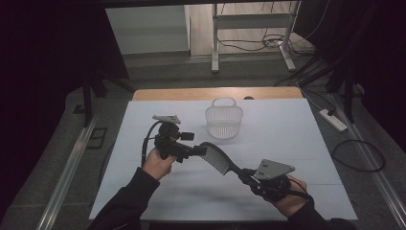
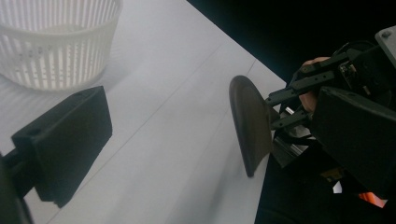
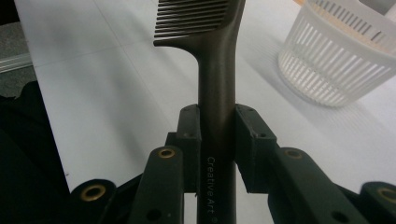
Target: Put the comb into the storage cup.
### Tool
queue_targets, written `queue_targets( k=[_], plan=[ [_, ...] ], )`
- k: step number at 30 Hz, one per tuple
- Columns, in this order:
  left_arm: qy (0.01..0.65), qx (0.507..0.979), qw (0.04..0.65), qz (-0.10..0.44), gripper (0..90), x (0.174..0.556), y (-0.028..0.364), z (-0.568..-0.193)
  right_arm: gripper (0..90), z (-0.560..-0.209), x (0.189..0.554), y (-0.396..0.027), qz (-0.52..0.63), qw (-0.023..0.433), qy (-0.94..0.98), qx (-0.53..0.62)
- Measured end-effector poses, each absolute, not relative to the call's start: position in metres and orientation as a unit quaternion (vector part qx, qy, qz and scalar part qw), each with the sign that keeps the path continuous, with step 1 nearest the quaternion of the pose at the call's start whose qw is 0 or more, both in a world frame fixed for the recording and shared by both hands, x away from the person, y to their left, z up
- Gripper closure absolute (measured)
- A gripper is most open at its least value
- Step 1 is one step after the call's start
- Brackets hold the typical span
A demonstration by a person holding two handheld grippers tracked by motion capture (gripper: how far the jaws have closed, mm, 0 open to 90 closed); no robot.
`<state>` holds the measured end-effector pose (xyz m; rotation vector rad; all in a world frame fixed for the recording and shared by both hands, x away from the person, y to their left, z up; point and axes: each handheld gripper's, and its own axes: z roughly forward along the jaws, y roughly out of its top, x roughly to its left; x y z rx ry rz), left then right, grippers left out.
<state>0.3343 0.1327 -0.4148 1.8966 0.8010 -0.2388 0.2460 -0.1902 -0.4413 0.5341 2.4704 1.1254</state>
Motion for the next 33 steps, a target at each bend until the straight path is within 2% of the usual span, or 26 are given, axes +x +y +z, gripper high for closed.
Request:
queue_targets(
  k=[11, 13, 18, 20, 21, 23, 25, 33],
  plan=[
    [0.337, 0.782, 0.510, -0.124, 0.0, 0.3357, 0.1277, -0.4147, 72.4, -0.4423, 0.2423, -0.1821, 0.407, 0.185, 0.877, 0.174],
    [0.335, 0.783, 0.508, -0.128, 2.8, 0.3352, 0.1271, -0.4140, 72.4, -0.4424, 0.2421, -0.1819, 0.408, 0.185, 0.877, 0.173],
    [0.335, 0.779, 0.510, -0.146, 28.7, 0.3349, 0.1292, -0.4136, 72.4, -0.4423, 0.2421, -0.1823, 0.408, 0.187, 0.877, 0.172],
    [0.336, 0.775, 0.511, -0.160, 42.9, 0.3354, 0.1292, -0.4140, 72.4, -0.4423, 0.2421, -0.1822, 0.408, 0.188, 0.877, 0.172],
    [0.338, 0.774, 0.511, -0.163, 42.9, 0.3356, 0.1291, -0.4143, 72.4, -0.4423, 0.2421, -0.1822, 0.408, 0.188, 0.877, 0.172],
    [0.336, 0.770, 0.513, -0.175, 53.2, 0.3365, 0.1293, -0.4153, 72.4, -0.4423, 0.2419, -0.1821, 0.409, 0.188, 0.877, 0.171],
    [0.335, 0.769, 0.513, -0.182, 57.9, 0.3369, 0.1292, -0.4158, 72.4, -0.4425, 0.2419, -0.1819, 0.409, 0.188, 0.877, 0.171],
    [0.327, 0.768, 0.513, -0.197, 72.4, 0.3369, 0.1279, -0.4171, 72.4, -0.4427, 0.2416, -0.1813, 0.409, 0.189, 0.877, 0.168]
  ],
)
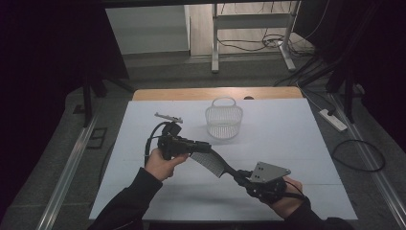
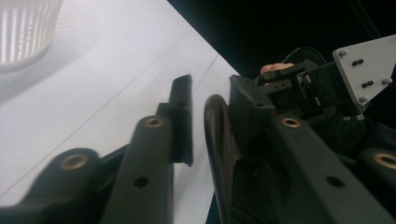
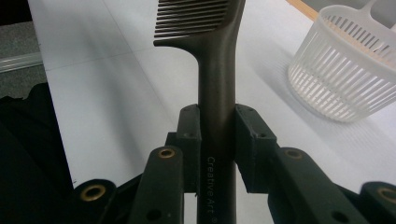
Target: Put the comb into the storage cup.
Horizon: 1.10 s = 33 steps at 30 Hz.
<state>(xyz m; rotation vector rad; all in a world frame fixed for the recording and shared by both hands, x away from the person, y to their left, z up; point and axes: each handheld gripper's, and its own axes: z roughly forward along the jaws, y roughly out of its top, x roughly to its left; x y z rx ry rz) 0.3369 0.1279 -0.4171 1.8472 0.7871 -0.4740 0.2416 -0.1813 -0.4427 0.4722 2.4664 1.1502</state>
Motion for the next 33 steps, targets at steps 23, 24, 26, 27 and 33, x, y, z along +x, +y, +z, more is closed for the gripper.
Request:
queue_targets(
  k=[23, 24, 26, 27, 33],
  plan=[
    [0.343, 0.731, 0.532, -0.256, 84.0, 0.3385, 0.1298, -0.4236, 71.3, -0.4460, 0.2427, -0.1797, 0.403, 0.202, 0.878, 0.160],
    [0.342, 0.730, 0.533, -0.256, 84.0, 0.3384, 0.1299, -0.4234, 71.3, -0.4460, 0.2426, -0.1797, 0.403, 0.202, 0.878, 0.160],
    [0.341, 0.730, 0.535, -0.254, 84.0, 0.3381, 0.1302, -0.4228, 69.3, -0.4455, 0.2430, -0.1800, 0.408, 0.200, 0.876, 0.164],
    [0.342, 0.729, 0.536, -0.254, 84.0, 0.3378, 0.1302, -0.4224, 69.3, -0.4455, 0.2430, -0.1800, 0.408, 0.200, 0.876, 0.164],
    [0.340, 0.728, 0.540, -0.250, 84.0, 0.3377, 0.1307, -0.4213, 62.4, -0.4449, 0.2434, -0.1801, 0.414, 0.193, 0.874, 0.166]
  ],
)
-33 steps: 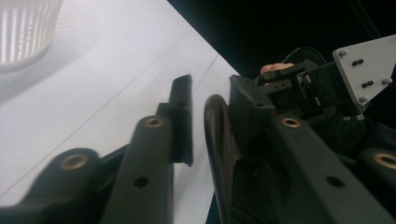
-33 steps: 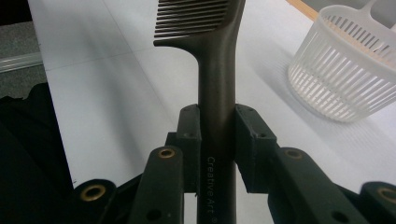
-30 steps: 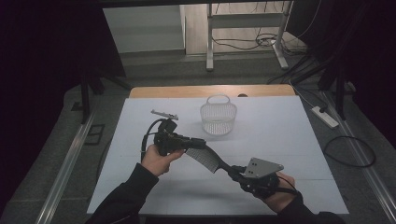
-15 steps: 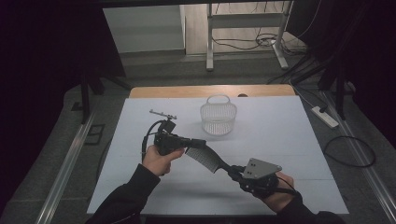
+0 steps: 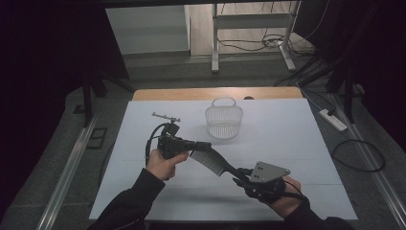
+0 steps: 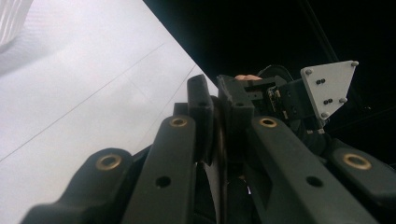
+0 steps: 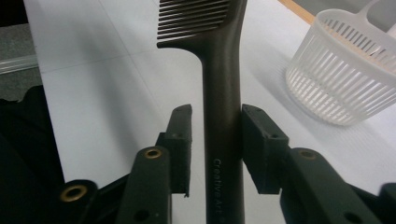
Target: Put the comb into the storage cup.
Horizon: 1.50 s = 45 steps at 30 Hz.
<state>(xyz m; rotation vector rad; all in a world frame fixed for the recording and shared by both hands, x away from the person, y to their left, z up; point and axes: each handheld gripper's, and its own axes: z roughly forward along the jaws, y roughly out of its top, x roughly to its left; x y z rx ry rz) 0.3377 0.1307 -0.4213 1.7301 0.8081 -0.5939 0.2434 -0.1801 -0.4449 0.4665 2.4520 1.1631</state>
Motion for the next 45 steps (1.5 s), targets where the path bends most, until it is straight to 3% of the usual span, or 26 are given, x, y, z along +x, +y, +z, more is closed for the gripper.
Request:
queue_targets(
  k=[9, 19, 25, 45],
  plan=[
    [0.342, 0.727, 0.548, -0.233, 83.9, 0.337, 0.135, -0.416, 48.2, -0.444, 0.247, -0.182, 0.414, 0.178, 0.874, 0.180],
    [0.344, 0.732, 0.546, -0.219, 83.9, 0.337, 0.135, -0.413, 40.4, -0.445, 0.254, -0.185, 0.401, 0.131, 0.884, 0.201],
    [0.343, 0.738, 0.543, -0.206, 83.9, 0.336, 0.135, -0.409, 34.2, -0.444, 0.253, -0.186, 0.403, 0.145, 0.878, 0.212],
    [0.346, 0.750, 0.538, -0.170, 83.9, 0.333, 0.139, -0.403, 15.6, -0.443, 0.258, -0.195, 0.401, 0.128, 0.872, 0.250]
  ],
)
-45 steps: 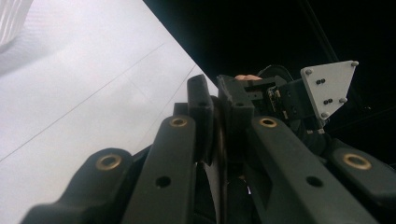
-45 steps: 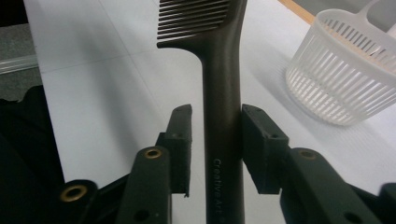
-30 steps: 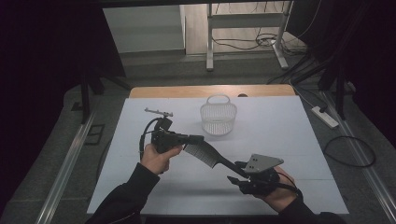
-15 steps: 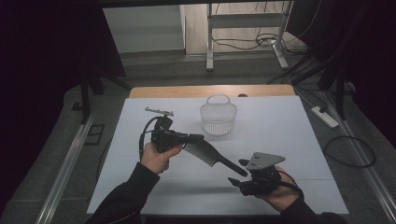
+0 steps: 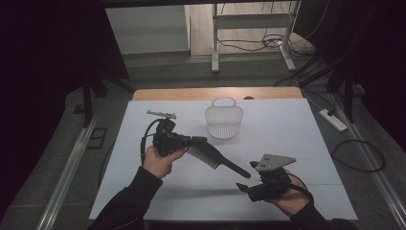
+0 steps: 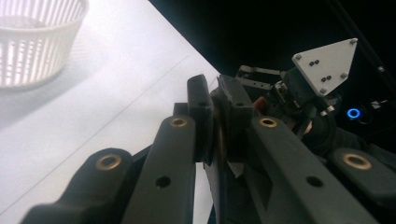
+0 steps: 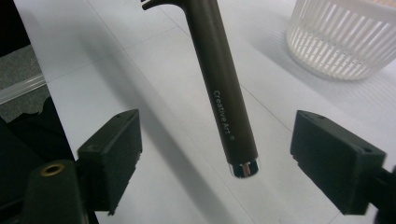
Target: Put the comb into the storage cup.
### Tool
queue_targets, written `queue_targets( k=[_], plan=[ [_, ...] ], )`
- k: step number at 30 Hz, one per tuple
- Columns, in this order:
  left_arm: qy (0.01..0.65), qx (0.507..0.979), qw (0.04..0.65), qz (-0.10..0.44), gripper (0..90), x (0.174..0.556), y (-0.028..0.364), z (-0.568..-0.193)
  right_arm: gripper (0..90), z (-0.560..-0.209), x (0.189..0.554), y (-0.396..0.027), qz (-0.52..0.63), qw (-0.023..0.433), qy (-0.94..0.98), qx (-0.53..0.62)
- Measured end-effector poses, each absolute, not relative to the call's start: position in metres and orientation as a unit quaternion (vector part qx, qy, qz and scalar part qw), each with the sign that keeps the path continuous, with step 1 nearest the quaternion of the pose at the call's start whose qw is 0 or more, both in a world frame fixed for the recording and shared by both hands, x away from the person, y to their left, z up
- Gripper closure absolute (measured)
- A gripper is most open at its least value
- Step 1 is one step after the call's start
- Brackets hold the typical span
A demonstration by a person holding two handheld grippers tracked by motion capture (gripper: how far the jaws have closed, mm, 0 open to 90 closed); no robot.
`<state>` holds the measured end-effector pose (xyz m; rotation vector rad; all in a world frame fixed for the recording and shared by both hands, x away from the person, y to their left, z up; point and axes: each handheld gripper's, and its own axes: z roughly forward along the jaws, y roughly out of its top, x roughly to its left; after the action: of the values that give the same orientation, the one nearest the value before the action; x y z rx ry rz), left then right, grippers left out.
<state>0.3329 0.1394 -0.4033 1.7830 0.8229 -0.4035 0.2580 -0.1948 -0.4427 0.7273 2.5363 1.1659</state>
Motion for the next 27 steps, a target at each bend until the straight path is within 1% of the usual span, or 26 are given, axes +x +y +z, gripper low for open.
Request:
queue_targets(
  k=[13, 16, 23, 27],
  plan=[
    [0.354, 0.754, 0.535, -0.140, 83.9, 0.333, 0.148, -0.398, 8.8, -0.443, 0.261, -0.204, 0.397, 0.119, 0.871, 0.264],
    [0.356, 0.757, 0.532, -0.132, 83.9, 0.333, 0.149, -0.396, 6.6, -0.444, 0.262, -0.206, 0.392, 0.127, 0.872, 0.266],
    [0.360, 0.759, 0.529, -0.122, 83.9, 0.334, 0.152, -0.395, 1.8, -0.446, 0.263, -0.210, 0.382, 0.127, 0.874, 0.273],
    [0.363, 0.758, 0.529, -0.119, 83.9, 0.335, 0.155, -0.395, 0.9, -0.447, 0.263, -0.214, 0.383, 0.131, 0.873, 0.274]
  ],
)
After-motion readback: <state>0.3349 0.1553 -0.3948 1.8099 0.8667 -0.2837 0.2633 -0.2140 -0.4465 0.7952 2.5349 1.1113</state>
